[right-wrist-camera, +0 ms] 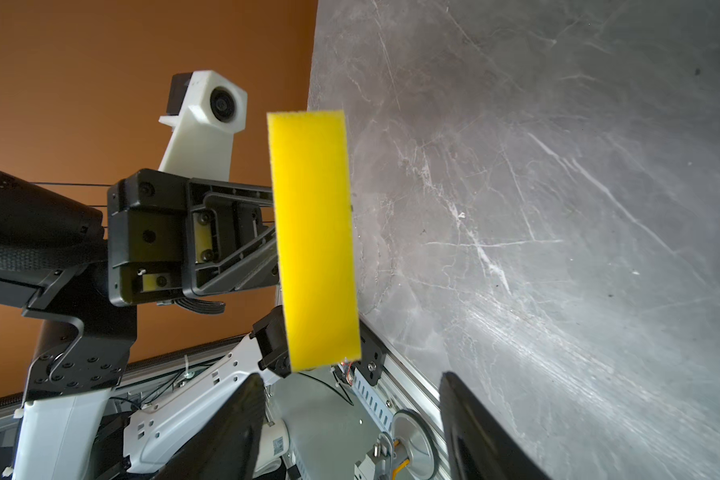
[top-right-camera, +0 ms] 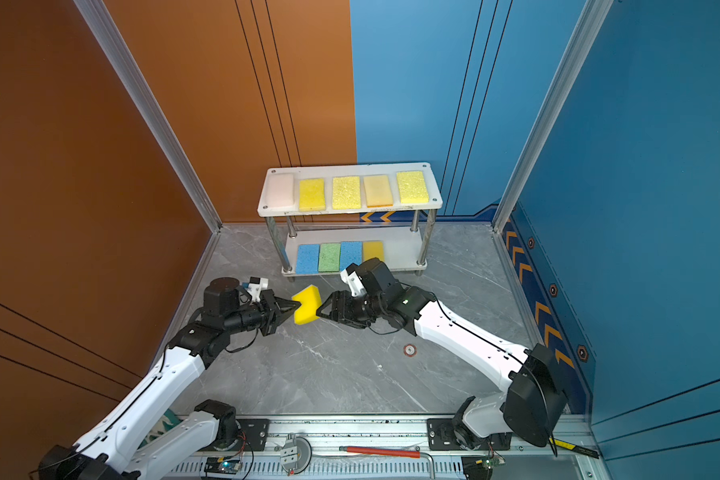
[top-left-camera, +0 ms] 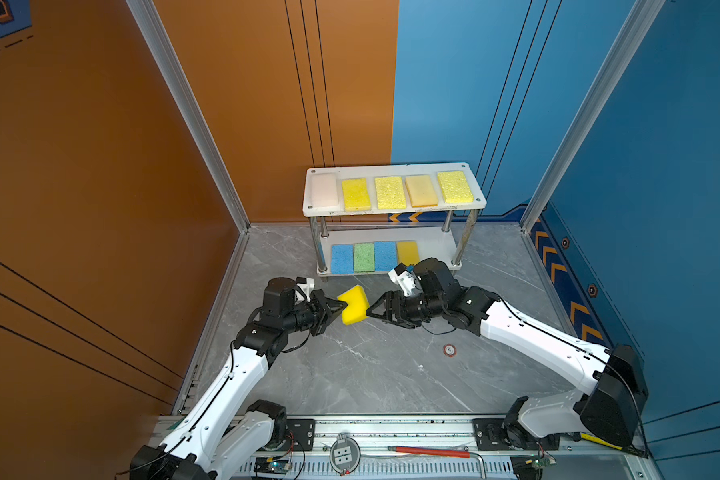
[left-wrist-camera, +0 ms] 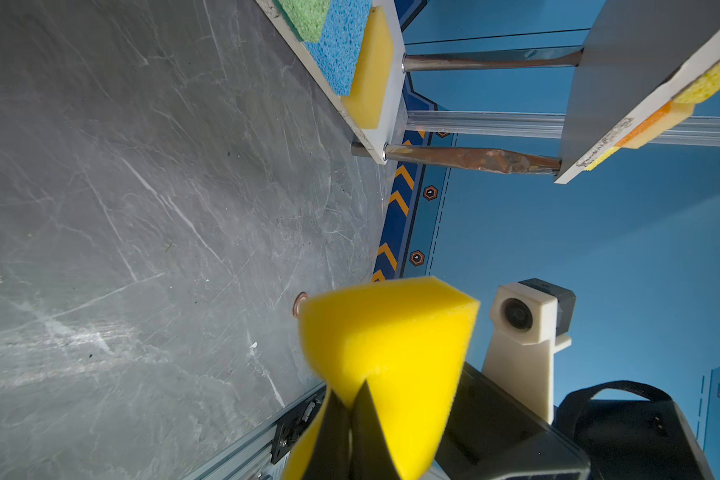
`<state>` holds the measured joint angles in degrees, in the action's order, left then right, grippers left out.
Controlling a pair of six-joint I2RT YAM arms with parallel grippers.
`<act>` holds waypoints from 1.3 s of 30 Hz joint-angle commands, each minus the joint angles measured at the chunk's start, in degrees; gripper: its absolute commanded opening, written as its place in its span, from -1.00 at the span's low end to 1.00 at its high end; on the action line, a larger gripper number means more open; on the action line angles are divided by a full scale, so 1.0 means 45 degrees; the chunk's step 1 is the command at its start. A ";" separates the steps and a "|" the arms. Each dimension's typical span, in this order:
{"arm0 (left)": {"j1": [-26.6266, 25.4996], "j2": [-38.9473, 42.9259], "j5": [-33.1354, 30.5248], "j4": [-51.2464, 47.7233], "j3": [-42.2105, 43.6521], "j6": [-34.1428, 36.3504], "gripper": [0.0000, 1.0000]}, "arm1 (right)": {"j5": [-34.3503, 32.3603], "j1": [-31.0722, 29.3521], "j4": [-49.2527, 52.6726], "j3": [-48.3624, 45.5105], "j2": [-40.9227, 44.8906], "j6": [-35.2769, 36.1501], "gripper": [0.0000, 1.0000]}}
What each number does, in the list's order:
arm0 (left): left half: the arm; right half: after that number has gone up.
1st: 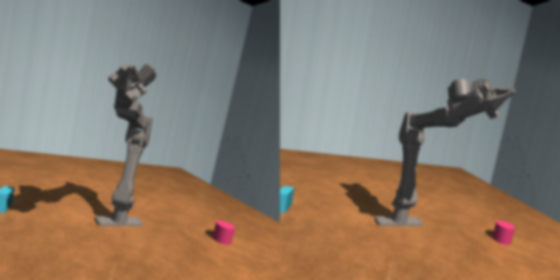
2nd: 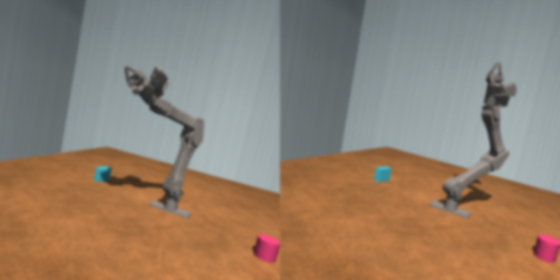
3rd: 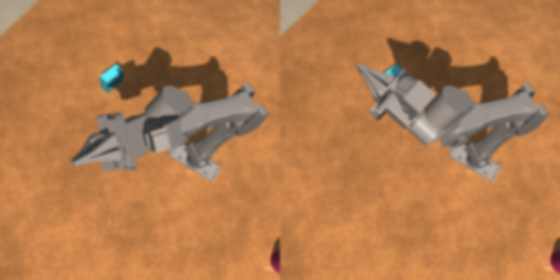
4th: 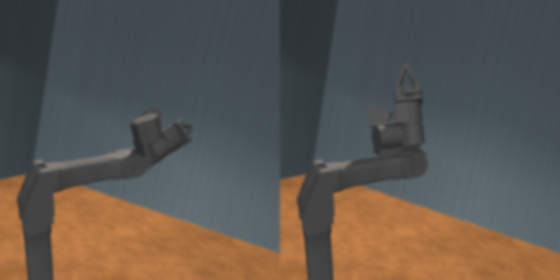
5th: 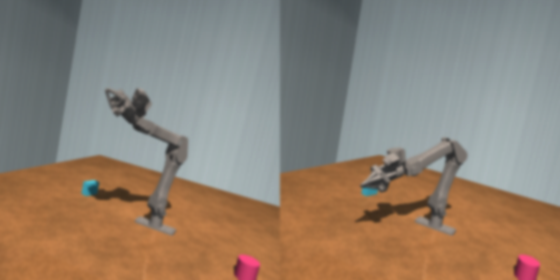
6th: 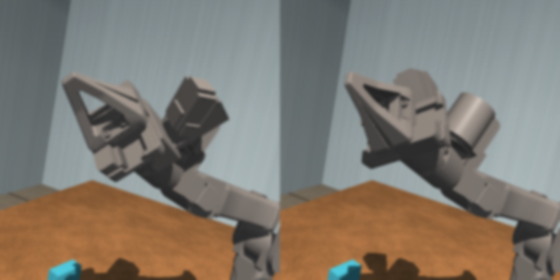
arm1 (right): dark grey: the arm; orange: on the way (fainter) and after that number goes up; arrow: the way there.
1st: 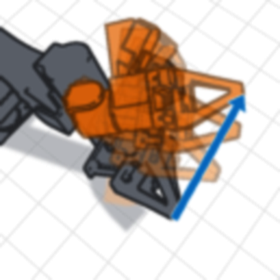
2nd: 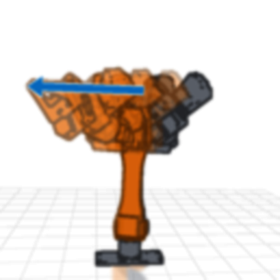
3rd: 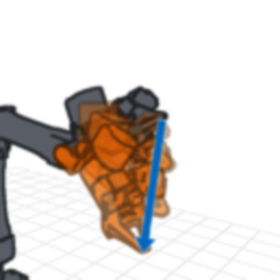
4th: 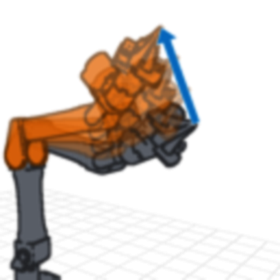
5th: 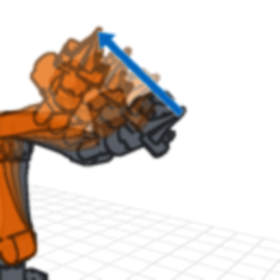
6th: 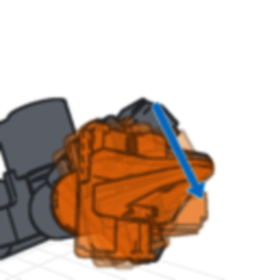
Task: Place and organize the cleaning sponges onto the shelf
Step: 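Carry the small yellow sponge with the left gripper toward the approaching right gripper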
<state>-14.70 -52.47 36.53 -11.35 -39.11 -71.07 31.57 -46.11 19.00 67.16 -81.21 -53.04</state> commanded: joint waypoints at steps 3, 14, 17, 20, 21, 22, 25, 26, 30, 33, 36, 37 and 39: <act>-0.0054 0.0520 0.0055 0.0007 -0.0234 -0.0313 -1.00 | -0.0715 -0.0276 -0.0317 0.0766 -0.0389 -0.0148 0.36; -0.0090 0.0993 -0.0273 0.0004 -0.0212 -0.0708 -1.00 | -0.0864 -0.0652 -0.0845 0.1202 -0.0820 -0.0245 0.20; -0.0091 0.1131 -0.0440 0.0006 -0.0127 -0.0806 -1.00 | -0.0864 -0.0692 -0.1107 0.1199 -0.0858 -0.0384 0.12; -0.0093 0.1319 -0.0646 0.0009 -0.0005 -0.0973 -1.00 | -0.0981 -0.0806 -0.1245 0.1213 -0.0881 -0.0441 0.07; -0.0092 0.1345 -0.0667 0.0004 0.0037 -0.1021 -1.00 | -0.1046 -0.0827 -0.1269 0.1217 -0.0887 -0.0441 0.06; -0.0092 0.1367 -0.0666 0.0009 0.0039 -0.1041 -1.00 | -0.1106 -0.0823 -0.1312 0.1196 -0.0880 -0.0441 0.05; -0.0083 0.1399 -0.0633 0.0012 0.0017 -0.1043 -1.00 | -0.1176 -0.0830 -0.1543 0.1172 -0.0984 -0.0582 -0.01; -0.0087 0.1387 -0.0609 0.0005 0.0020 -0.1043 -1.00 | -0.1176 -0.0861 -0.1643 0.1208 -0.1029 -0.0629 -0.02; -0.0061 0.1416 -0.0530 0.0004 0.0020 -0.1077 -1.00 | -0.1288 -0.0982 -0.1836 0.1325 -0.1206 -0.0695 -0.09; 0.0003 0.1483 -0.0504 0.0004 0.0080 -0.1082 -1.00 | -0.1331 -0.1031 -0.1840 0.1404 -0.1299 -0.0700 -0.19; 0.0093 0.1656 -0.0501 0.0004 0.0185 -0.1101 -1.00 | -0.1352 -0.1078 -0.1840 0.1424 -0.1350 -0.0714 -0.21; 0.0140 0.1695 -0.0492 -0.0016 0.0185 -0.1119 -1.00 | -0.1367 -0.1100 -0.1840 0.1426 -0.1343 -0.0714 -0.21; 0.0199 0.1790 -0.0501 -0.0035 0.0253 -0.1146 -1.00 | -0.1409 -0.1119 -0.1840 0.1415 -0.1314 -0.0714 -0.22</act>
<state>-14.37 -45.63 34.54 -11.42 -38.74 -76.01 26.72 -50.70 11.77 71.88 -86.80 -55.79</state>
